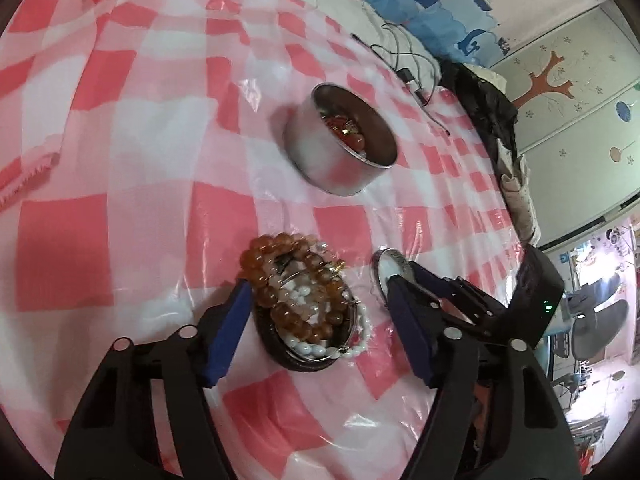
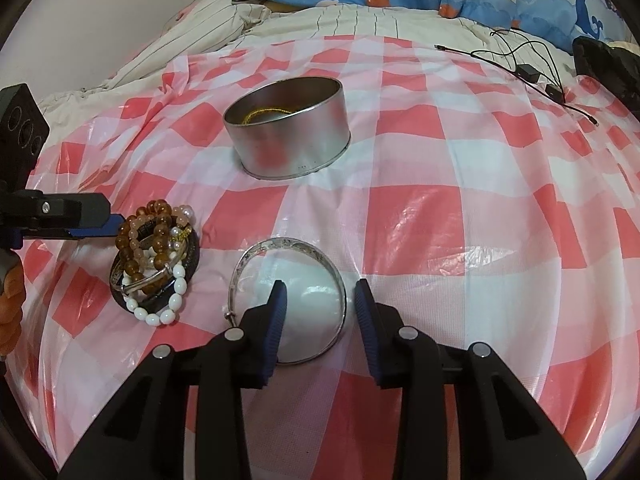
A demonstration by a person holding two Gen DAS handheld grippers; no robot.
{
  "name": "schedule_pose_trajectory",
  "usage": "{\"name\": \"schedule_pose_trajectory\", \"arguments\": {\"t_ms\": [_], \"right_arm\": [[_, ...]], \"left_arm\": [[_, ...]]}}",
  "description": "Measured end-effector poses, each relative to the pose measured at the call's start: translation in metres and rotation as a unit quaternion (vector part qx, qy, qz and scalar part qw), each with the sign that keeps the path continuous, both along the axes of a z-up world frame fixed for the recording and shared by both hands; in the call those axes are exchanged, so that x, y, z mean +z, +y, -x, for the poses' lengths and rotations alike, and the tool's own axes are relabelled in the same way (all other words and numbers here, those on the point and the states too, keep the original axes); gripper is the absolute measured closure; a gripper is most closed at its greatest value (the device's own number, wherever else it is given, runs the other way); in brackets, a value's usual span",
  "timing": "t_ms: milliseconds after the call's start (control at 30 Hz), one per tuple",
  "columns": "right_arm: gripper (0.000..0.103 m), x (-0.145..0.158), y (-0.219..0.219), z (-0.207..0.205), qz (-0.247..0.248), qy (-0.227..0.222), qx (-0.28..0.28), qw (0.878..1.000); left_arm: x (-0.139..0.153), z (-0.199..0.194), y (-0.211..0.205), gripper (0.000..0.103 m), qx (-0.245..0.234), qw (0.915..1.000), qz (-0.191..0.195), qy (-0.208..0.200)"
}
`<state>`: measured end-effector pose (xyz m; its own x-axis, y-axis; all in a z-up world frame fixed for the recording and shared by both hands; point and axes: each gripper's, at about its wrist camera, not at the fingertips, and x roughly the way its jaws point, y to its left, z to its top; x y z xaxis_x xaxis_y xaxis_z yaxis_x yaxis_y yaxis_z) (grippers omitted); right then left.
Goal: Organize jewelry
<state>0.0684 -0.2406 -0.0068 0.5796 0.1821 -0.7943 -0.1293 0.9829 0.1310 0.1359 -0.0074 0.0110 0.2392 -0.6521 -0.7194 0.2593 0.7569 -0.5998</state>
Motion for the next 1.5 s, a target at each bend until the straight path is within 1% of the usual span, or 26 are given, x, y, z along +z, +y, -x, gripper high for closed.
{"name": "schedule_pose_trajectory", "arguments": {"t_ms": [33,67,100,133,167,233,267,300,367,433,500,567,600,633,700,767,800,833,900,1000,1100,1167,1200,1300,1367,1500], "right_arm": [[0.066,0.0,0.0,0.0,0.0,0.0,0.0,1.0],[0.066,0.0,0.0,0.0,0.0,0.0,0.0,1.0],[0.066,0.0,0.0,0.0,-0.001,0.0,0.0,1.0],[0.066,0.0,0.0,0.0,-0.002,0.0,0.0,1.0],[0.066,0.0,-0.001,0.0,-0.003,0.001,-0.001,1.0],[0.066,0.0,-0.001,0.0,-0.005,0.001,-0.001,1.0],[0.066,0.0,-0.002,0.0,-0.006,0.001,-0.001,1.0],[0.066,0.0,-0.002,0.0,-0.006,0.001,-0.001,1.0],[0.066,0.0,-0.002,-0.001,-0.006,0.001,-0.001,1.0],[0.066,-0.001,-0.001,-0.001,-0.005,0.001,-0.001,1.0],[0.066,0.0,-0.002,0.0,-0.005,0.001,-0.001,1.0],[0.066,-0.001,-0.001,0.0,-0.005,0.001,-0.001,1.0],[0.066,-0.001,-0.001,0.0,-0.005,0.001,-0.001,1.0],[0.066,-0.001,-0.001,0.0,-0.005,0.001,-0.001,1.0],[0.066,0.0,-0.001,0.0,-0.006,0.001,-0.001,1.0],[0.066,0.0,-0.001,0.0,-0.006,0.001,-0.001,1.0],[0.066,0.0,-0.001,0.0,-0.006,0.001,-0.001,1.0],[0.066,0.0,-0.001,-0.001,-0.007,0.001,-0.001,1.0],[0.066,0.0,-0.001,-0.001,-0.007,0.001,-0.002,1.0],[0.066,0.0,-0.002,0.0,-0.012,0.0,-0.003,1.0],[0.066,0.002,-0.004,0.001,-0.028,-0.002,-0.003,1.0],[0.069,0.002,-0.006,0.001,-0.038,-0.002,-0.001,0.999],[0.07,0.003,-0.006,0.002,-0.04,-0.003,-0.001,0.999],[0.076,0.004,-0.005,0.002,-0.042,-0.006,0.002,0.999],[0.083,0.004,-0.004,0.002,-0.041,-0.007,0.003,0.999],[0.084,0.002,-0.003,0.001,-0.035,-0.002,0.003,0.999]], "left_arm": [[-0.003,-0.001,0.0,0.048,0.003,1.0,-0.003,0.004],[-0.007,-0.001,0.001,0.051,0.009,0.9999,-0.001,0.011],[-0.009,-0.002,0.001,0.058,0.011,0.9999,-0.004,0.013],[-0.01,-0.002,0.002,0.065,0.013,0.9998,-0.006,0.011],[-0.01,-0.002,0.004,0.068,0.018,0.9998,-0.006,0.01],[-0.008,-0.002,0.006,0.079,0.022,0.9997,-0.008,0.003],[-0.007,-0.002,0.007,0.089,0.025,0.9997,-0.007,0.0],[-0.005,-0.002,0.009,0.093,0.026,0.9997,-0.001,0.0],[-0.003,-0.003,0.01,0.093,0.024,0.9997,0.004,-0.003],[-0.002,-0.003,0.009,0.093,0.02,0.9998,0.001,-0.005],[-0.004,-0.005,0.007,0.093,0.016,0.9998,-0.011,-0.003],[-0.008,-0.007,0.007,0.091,0.023,0.9995,-0.023,0.002],[-0.009,-0.008,0.008,0.087,0.026,0.9994,-0.021,0.006],[-0.01,-0.009,0.009,0.08,0.031,0.9993,-0.018,0.008],[-0.011,-0.01,0.011,0.078,0.037,0.9991,-0.018,0.006],[-0.011,-0.01,0.009,0.078,0.037,0.9992,-0.017,0.0],[-0.011,-0.01,0.007,0.082,0.033,0.9993,-0.019,-0.005],[-0.01,-0.009,0.005,0.092,0.03,0.9993,-0.022,-0.008],[-0.008,-0.008,0.002,0.093,0.025,0.9994,-0.021,-0.015],[0.002,-0.006,0.005,0.093,0.019,0.9996,0.008,-0.022],[0.024,-0.002,0.014,0.093,0.018,0.9961,0.073,-0.047],[0.032,0.0,0.021,0.093,0.022,0.993,0.101,-0.058],[0.033,0.0,0.023,0.093,0.024,0.9923,0.107,-0.058],[0.031,-0.003,0.025,0.093,0.035,0.9944,0.084,-0.054],[0.027,-0.005,0.025,0.093,0.039,0.9962,0.063,-0.046],[0.016,-0.008,0.027,0.093,0.037,0.9983,0.034,-0.029]]}}
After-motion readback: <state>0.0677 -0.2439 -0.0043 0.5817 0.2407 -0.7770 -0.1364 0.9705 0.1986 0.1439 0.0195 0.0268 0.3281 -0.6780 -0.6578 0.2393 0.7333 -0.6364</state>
